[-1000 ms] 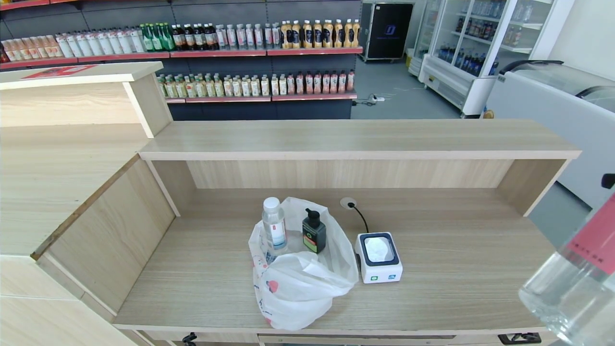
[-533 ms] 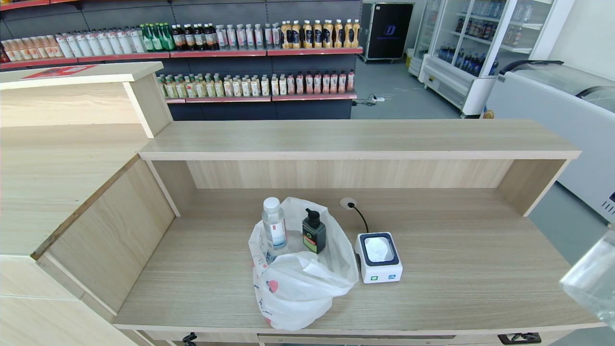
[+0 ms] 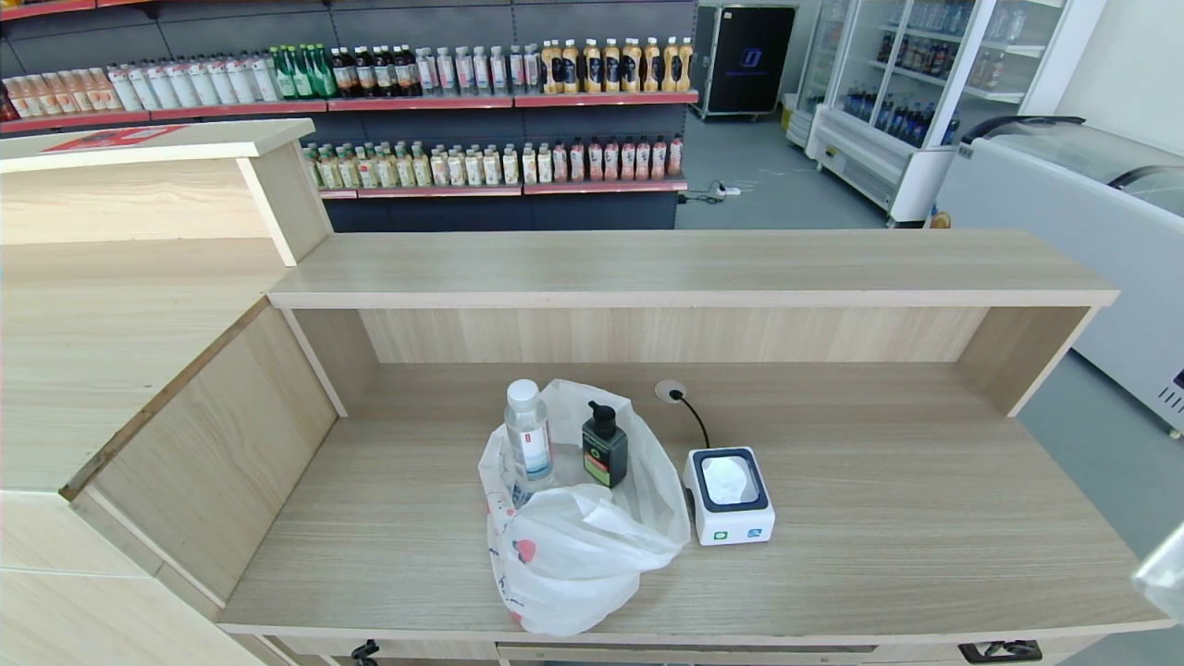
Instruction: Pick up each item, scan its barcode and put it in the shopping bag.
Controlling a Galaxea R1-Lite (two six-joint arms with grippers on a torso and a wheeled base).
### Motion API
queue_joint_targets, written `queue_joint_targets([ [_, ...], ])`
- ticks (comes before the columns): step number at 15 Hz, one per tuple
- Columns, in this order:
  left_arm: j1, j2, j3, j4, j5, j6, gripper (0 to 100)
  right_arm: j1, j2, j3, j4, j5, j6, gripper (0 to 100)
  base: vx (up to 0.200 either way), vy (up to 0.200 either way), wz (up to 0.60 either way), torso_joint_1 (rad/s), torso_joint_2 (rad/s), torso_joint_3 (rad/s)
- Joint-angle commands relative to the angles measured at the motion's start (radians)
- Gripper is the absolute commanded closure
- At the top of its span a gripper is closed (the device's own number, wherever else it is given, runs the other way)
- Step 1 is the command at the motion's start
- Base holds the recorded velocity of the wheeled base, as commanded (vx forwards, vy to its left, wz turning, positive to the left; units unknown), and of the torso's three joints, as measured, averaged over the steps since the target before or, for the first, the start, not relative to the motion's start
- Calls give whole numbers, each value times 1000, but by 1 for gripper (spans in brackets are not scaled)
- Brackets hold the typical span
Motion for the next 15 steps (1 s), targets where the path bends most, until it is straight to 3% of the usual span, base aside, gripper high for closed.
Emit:
queue_joint_targets([
  [1,0,1,0,0,0,0,0,4,-10,-4,1,2,2,100,0,0,0,0,0,0],
  [13,0,1,0,0,0,0,0,6,-7,7,0,-9,-6,100,0,0,0,0,0,0],
  [15,0,1,0,0,0,0,0,-10,20,46,0,-41,-80,100,0,0,0,0,0,0],
])
